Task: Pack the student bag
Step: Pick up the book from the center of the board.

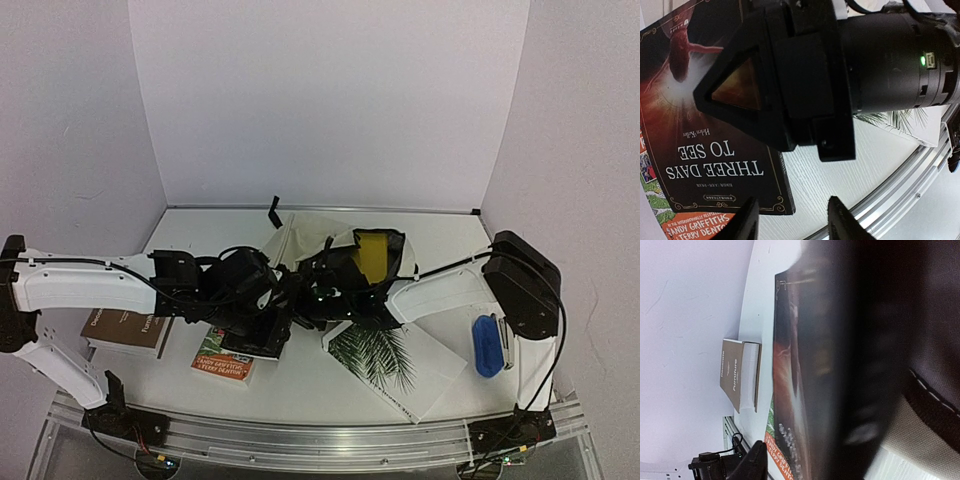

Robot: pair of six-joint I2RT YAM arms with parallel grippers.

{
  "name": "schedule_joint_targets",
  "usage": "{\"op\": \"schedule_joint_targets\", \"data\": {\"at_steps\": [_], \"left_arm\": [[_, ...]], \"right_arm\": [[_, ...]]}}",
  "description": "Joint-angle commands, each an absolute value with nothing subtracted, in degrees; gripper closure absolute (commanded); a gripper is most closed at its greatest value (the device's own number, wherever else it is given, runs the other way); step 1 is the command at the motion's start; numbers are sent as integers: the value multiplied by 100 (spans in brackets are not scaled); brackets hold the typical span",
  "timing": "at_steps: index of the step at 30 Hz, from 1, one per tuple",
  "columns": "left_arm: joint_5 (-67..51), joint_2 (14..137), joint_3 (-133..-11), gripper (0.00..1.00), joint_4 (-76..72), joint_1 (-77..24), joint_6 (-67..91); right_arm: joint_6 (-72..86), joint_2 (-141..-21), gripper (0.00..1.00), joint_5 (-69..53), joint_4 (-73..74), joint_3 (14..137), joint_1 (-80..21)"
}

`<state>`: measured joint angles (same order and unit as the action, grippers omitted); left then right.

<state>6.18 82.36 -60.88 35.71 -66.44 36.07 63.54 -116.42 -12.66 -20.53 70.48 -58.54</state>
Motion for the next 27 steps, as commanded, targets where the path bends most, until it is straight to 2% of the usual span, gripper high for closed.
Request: {"op": "schedule_joint_targets", "data": {"at_steps": [1, 4, 9, 16, 23, 27], "left_arm": [[524, 7868, -6041, 48, 3207, -6668, 3642], [557, 7638, -5937, 43, 3157, -6652, 3726], [525, 7087, -5724, 35, 3168, -6394, 3995], [-836, 6375, -4768, 23, 2679, -4865, 4530], [-1209, 5983, -4806, 5, 2130, -4444, 4268], [-1708, 5792, -4909, 0, 1717, -4251, 4068]], "right_arm": [[6307, -11686, 78, -1237, -2230, 7117, -5883], [6357, -11746, 90, -1363, -2478, 7049, -5888], [6390, -11698, 100, -1488, -3042, 6815, -5886], [5851, -11014, 100, -1478, -3610, 6316, -5883], [4928, -9698, 100, -1470, -3665, 5718, -5873], [4593, -9108, 100, -1906, -3683, 5610, -5854]]}}
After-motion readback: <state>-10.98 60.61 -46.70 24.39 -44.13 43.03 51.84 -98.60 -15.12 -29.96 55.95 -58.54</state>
